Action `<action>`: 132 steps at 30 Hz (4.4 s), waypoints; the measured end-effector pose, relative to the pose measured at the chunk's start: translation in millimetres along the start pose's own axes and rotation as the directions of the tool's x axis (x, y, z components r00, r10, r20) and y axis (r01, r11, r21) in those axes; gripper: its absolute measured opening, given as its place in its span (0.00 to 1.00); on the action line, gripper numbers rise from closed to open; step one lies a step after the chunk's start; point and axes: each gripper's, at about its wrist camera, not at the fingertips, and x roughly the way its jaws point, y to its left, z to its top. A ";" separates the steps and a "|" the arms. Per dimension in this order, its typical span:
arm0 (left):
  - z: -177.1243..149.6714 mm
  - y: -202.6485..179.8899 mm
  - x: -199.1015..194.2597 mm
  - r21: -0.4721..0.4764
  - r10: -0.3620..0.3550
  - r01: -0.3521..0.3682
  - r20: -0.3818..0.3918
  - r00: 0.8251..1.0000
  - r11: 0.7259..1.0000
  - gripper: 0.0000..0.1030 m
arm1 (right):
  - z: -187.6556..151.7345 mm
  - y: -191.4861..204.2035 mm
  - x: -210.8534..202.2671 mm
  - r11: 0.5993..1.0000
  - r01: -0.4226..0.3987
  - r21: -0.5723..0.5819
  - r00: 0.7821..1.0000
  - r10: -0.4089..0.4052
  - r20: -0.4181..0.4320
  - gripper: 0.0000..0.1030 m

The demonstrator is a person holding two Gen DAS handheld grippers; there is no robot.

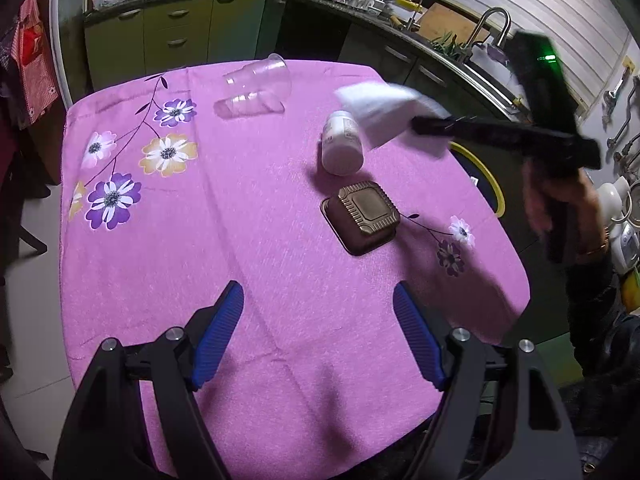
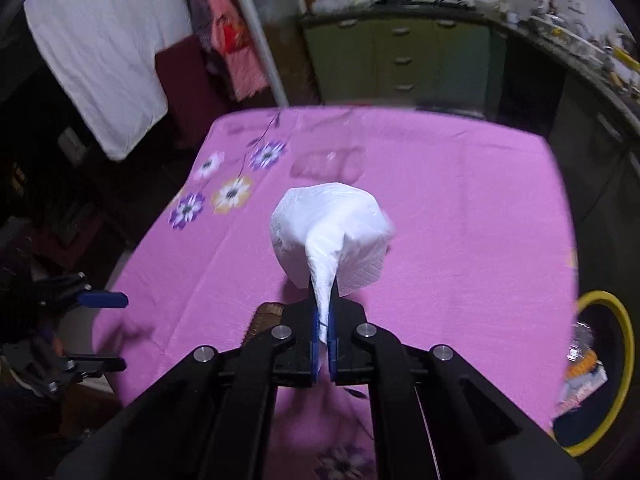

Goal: Collect trash
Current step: 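Grasp the white tissue with the right gripper, then carry the tissue over the bin and release it with the right gripper, then grasp the white pill bottle with the left gripper, then carry the pill bottle over the bin and release it with the left gripper, then grasp the brown square container with the right gripper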

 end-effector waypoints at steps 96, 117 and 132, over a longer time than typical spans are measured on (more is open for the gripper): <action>193.1 -363.1 292.9 0.491 -0.009 0.216 -0.390 0.921 0.844 0.44 | -230.0 -255.0 -184.9 0.725 0.382 0.573 0.889 -0.457 -0.014 0.73; 167.8 -273.6 159.2 0.373 -0.126 0.172 -0.144 0.981 0.912 0.73 | -227.3 -236.7 -177.1 0.763 0.347 0.545 0.911 -0.412 -0.004 0.73; 29.6 -44.5 2.2 -0.041 0.133 -0.128 0.134 0.982 0.991 0.82 | -111.9 -51.2 -51.0 0.991 0.048 0.127 0.999 -0.046 -0.024 0.75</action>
